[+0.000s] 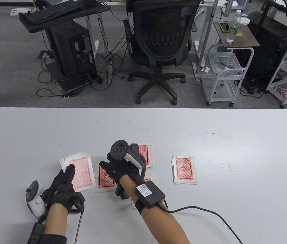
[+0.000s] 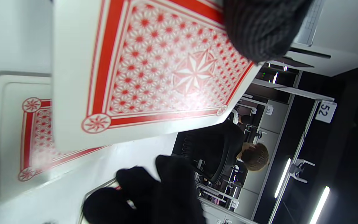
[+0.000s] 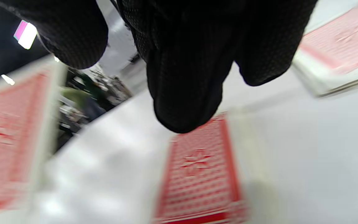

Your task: Four-player card dealing with fan arrangement

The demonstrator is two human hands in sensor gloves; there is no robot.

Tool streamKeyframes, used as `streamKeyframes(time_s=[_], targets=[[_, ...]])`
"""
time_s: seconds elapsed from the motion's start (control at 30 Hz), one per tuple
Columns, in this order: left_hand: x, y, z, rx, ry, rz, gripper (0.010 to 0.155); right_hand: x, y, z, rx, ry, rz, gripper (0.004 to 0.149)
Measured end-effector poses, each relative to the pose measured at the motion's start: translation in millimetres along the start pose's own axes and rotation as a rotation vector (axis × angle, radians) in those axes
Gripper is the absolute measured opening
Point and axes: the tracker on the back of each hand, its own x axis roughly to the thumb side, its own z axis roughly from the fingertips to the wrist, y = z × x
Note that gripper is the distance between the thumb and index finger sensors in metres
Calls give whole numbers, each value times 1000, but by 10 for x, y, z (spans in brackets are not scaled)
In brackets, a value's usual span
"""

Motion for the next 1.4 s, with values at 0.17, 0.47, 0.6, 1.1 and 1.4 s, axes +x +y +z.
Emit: streamKeyframes(time_s=[0.17,0.47,0.6,1.1,1.4], targets=[[-27,-228,52,-117,2,25,46,-71,85,254,-32,-132,-137,77],[-127,-461,165,-215,25,103,45,-206,-29,471,-203,-111,-273,60],[-129,-483,140,-287,45,139,46,-307,-127,475,-152,-97,-374,61],[-97,-205,18,-165,41,135,46,-940,-905,-123,-249,285,56,76],[-74,-132,-2,-129,32,133,46,-1205,-633,-501,-158,546,561,81]])
